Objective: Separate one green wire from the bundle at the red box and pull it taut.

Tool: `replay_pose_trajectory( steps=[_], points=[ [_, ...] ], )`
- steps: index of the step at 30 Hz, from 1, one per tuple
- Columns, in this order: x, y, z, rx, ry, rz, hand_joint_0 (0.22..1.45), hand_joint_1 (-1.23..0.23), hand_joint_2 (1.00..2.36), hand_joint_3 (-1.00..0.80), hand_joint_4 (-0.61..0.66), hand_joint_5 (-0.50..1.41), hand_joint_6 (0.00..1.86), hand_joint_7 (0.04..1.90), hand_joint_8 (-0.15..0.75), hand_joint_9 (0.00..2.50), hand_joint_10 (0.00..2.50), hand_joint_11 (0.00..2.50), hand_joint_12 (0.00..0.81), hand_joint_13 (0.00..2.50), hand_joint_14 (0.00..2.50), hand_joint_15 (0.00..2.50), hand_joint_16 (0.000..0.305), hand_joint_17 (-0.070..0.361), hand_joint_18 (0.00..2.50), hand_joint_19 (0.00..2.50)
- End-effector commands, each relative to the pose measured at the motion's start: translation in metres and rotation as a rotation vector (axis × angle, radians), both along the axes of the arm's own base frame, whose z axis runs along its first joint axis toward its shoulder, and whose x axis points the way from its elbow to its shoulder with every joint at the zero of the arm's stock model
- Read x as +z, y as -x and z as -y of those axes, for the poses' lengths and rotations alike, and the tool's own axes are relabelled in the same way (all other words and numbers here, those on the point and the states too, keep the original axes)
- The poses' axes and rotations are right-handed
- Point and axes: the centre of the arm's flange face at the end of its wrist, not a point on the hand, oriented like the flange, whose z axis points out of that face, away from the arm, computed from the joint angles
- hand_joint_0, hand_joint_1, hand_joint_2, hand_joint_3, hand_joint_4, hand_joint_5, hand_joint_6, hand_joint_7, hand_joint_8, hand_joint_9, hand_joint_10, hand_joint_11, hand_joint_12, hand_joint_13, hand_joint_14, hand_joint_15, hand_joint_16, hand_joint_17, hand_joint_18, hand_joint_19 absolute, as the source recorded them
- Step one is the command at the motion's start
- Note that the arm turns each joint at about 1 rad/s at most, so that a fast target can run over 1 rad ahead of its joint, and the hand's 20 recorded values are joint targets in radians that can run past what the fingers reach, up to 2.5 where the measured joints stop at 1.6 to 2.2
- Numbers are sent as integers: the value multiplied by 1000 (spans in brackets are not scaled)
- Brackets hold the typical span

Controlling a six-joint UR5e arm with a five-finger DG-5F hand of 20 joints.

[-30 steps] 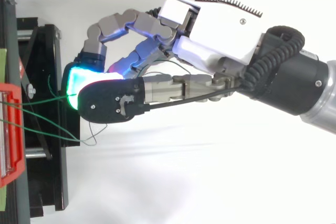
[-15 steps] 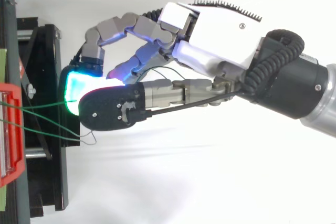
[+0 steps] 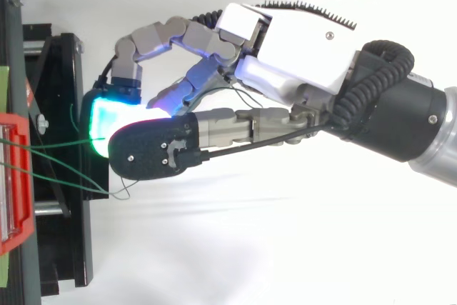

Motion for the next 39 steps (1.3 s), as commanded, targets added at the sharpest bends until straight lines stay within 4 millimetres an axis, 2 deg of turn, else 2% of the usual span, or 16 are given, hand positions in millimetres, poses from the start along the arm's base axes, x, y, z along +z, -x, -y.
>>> replay_pose_trajectory(
  steps=[1,11,14,16,22,28,39],
  points=[
    [-1,0,0,-2,2,-3,697,-803,1025,-34,-529,-162,928,1348,179,1167,21,664,331,912,16,414,41,93,790,482],
    [-1,2,-1,0,4,-13,699,-840,1019,20,-506,-145,923,1354,206,1293,19,689,340,1034,17,454,44,98,864,490],
    [-1,2,-1,2,4,-13,684,-834,1019,-60,-373,-164,922,1291,224,1308,22,728,341,1052,18,463,44,99,876,492],
    [-3,2,-1,2,5,-16,665,-806,1020,-180,-236,-181,923,1192,227,1265,24,738,342,1036,19,487,44,99,863,509],
    [0,1,-2,3,3,-10,654,-761,1014,-321,-112,-191,917,1084,235,1222,22,724,348,1026,20,485,45,102,859,503],
    [-2,1,-2,3,6,-15,623,-724,1009,-385,-43,-194,911,1033,239,1196,22,723,352,1022,20,486,46,103,856,513],
    [0,1,-2,3,5,-11,599,-675,1004,-458,-12,-191,908,983,245,1197,22,733,356,1022,18,486,47,105,857,511]
  ],
)
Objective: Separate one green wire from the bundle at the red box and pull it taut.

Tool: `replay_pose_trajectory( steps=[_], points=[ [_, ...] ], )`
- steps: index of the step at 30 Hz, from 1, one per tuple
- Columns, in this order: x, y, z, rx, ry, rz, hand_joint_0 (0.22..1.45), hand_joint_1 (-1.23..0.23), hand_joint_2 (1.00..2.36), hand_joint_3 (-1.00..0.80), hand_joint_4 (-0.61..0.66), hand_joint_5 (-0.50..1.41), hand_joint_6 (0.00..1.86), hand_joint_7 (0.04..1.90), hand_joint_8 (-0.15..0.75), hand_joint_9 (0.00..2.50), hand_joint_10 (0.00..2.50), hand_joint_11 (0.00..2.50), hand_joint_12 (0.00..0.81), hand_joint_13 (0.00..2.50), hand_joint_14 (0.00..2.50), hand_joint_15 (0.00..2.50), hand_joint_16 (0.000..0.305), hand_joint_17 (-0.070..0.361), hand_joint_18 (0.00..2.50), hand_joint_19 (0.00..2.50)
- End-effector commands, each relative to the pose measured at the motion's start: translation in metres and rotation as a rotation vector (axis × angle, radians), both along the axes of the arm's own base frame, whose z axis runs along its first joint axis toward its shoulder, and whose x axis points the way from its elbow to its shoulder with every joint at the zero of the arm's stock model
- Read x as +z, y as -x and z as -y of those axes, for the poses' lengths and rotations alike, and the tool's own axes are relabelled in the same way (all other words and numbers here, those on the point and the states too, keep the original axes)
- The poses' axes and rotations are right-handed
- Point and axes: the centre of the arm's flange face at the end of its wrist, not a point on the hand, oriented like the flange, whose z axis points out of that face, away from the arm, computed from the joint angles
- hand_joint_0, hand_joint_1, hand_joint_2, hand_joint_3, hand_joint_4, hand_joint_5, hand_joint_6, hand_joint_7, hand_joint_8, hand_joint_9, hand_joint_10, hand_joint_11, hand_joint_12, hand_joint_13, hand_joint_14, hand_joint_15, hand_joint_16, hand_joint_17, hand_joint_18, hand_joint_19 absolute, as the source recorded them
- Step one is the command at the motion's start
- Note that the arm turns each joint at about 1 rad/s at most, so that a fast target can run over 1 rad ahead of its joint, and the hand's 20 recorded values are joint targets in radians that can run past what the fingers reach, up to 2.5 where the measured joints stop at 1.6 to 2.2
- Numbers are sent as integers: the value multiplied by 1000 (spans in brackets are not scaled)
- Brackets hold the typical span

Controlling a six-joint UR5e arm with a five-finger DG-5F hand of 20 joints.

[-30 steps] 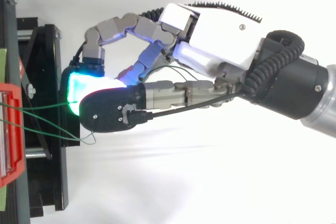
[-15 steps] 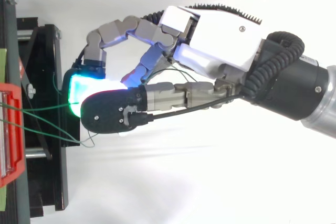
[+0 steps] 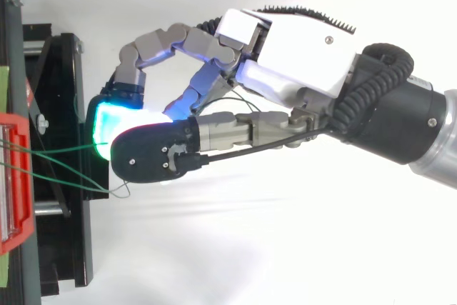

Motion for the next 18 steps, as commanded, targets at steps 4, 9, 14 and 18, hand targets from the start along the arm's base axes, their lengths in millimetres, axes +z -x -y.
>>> replay_pose_trajectory(
  steps=[4,9,14,18],
  points=[
    [-1,0,0,-2,-2,-2,568,-645,1000,-500,1,-189,907,964,251,1198,20,732,362,1027,20,493,48,107,862,516],
    [1,0,0,-2,-2,-1,541,-611,1000,-500,18,-186,896,958,254,1201,20,727,369,1031,18,490,49,111,872,517],
    [-1,0,0,-2,-1,-4,538,-608,1000,-500,26,-185,890,971,256,1202,22,717,369,1032,18,485,50,112,875,515],
    [-1,1,0,-2,-1,-5,576,-650,1000,-498,11,-183,887,1015,257,1197,22,722,361,1025,19,494,48,108,865,518]
  ],
)
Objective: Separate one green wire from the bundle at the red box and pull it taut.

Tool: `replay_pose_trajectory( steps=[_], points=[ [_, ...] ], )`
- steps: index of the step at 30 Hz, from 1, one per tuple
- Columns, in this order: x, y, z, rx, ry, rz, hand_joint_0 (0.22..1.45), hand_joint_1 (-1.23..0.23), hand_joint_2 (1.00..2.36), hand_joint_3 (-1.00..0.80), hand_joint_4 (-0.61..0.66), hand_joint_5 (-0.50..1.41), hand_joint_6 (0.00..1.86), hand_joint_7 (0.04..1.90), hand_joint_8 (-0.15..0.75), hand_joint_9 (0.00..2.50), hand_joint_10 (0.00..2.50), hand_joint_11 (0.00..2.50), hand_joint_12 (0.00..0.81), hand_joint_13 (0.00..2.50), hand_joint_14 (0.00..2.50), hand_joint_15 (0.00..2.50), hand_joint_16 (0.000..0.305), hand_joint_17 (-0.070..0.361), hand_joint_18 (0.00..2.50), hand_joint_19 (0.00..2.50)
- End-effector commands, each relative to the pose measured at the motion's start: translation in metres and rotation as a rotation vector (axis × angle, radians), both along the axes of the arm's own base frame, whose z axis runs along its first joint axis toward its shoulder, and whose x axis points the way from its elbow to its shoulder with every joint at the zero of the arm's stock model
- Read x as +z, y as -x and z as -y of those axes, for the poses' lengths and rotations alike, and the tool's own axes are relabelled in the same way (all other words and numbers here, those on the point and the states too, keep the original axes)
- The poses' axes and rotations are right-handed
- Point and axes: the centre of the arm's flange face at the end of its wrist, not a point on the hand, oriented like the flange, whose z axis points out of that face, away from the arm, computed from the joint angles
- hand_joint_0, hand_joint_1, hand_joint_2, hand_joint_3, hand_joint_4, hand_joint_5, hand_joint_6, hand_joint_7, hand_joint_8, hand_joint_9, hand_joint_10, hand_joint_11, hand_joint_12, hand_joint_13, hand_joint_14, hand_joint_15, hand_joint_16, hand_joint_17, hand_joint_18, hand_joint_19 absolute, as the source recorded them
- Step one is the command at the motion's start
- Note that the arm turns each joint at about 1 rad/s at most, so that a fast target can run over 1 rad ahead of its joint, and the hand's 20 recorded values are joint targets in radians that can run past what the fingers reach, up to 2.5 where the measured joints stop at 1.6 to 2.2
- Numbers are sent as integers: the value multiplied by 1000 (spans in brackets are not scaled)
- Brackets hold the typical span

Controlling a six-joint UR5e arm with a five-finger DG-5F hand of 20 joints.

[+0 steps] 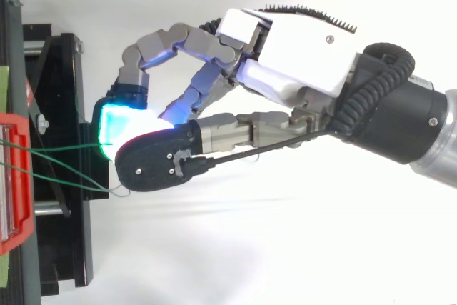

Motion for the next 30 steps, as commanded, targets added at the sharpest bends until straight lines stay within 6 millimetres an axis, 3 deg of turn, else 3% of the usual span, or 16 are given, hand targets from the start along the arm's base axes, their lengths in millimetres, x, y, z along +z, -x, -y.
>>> replay_pose_trajectory(
  steps=[1,13,30],
  points=[
    [0,0,0,0,0,0,601,-676,1005,-440,4,-181,890,1033,250,1195,22,726,359,1023,20,493,47,107,863,521],
    [0,0,0,0,-3,-3,620,-759,1021,-190,-146,-169,912,1097,239,1201,22,736,349,1019,21,497,46,104,860,517],
    [-3,2,0,-10,-121,25,603,-819,1018,-14,-306,-127,899,1184,223,1303,21,684,369,1018,17,455,51,114,907,461]
  ],
)
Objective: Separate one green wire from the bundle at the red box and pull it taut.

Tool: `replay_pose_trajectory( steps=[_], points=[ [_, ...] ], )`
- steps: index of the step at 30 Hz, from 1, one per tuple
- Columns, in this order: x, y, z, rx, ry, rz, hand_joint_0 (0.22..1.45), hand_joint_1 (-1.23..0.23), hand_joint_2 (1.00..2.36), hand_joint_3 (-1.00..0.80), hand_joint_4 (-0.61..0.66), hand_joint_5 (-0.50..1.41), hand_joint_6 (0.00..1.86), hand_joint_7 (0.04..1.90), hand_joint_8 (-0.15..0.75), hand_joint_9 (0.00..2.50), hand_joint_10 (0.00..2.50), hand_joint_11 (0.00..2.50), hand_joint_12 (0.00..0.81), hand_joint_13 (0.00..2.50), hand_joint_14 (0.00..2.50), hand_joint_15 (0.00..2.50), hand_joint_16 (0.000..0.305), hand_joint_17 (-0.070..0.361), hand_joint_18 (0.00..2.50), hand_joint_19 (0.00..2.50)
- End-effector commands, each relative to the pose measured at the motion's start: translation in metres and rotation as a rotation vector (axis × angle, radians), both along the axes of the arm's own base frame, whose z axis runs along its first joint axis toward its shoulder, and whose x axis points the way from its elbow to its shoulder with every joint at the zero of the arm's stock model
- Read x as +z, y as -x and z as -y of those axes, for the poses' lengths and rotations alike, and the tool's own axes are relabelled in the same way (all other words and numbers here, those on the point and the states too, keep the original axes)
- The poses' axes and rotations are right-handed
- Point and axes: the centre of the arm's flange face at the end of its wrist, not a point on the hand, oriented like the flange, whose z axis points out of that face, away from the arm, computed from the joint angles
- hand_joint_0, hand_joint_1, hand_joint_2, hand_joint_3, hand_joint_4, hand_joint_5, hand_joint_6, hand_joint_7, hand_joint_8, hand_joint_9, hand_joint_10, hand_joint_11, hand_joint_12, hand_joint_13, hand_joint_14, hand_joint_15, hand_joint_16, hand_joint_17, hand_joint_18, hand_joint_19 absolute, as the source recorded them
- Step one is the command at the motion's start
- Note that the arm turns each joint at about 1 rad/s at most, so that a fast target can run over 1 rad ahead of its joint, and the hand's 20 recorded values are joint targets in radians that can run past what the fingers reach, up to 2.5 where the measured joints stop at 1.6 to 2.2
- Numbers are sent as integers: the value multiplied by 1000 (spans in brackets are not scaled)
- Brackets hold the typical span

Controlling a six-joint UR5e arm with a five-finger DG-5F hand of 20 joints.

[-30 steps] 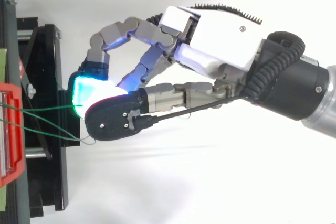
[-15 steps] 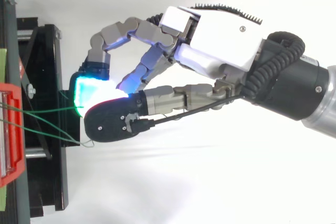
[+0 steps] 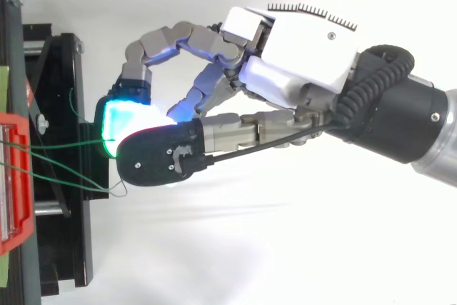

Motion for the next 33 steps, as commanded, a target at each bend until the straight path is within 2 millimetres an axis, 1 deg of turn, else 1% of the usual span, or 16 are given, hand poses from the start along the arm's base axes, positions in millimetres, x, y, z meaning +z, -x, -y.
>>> replay_pose_trajectory(
  steps=[1,9,15,18,19,20,22,33],
  points=[
    [-1,0,0,-1,-27,8,603,-821,1018,-9,-312,-124,898,1184,221,1307,21,682,367,1007,17,446,51,114,908,456],
    [-1,0,-2,9,-78,25,604,-830,1015,0,-309,-119,895,1192,225,1306,19,675,376,988,17,438,52,116,898,449],
    [-3,0,-2,14,-77,21,605,-833,1015,-4,-301,-118,894,1198,226,1304,20,667,380,982,16,433,52,117,892,434],
    [-15,6,-1,14,-74,-1,605,-832,1015,0,-300,-117,894,1186,222,1304,20,668,381,981,18,426,52,117,889,436],
    [-15,6,-1,14,-74,-1,606,-832,1014,-4,-299,-117,894,1195,222,1304,18,661,380,982,16,431,52,117,890,435],
    [-23,9,0,14,-71,-16,605,-832,1014,-1,-299,-117,894,1191,224,1304,19,669,381,981,17,437,52,117,888,443],
    [-30,12,1,14,-71,-16,605,-832,1014,0,-295,-117,894,1189,226,1302,20,666,381,981,16,431,52,117,887,436],
    [-31,10,-1,15,-74,9,605,-833,1014,4,-298,-116,893,1194,232,1302,21,670,381,980,16,433,52,117,887,443]
  ],
)
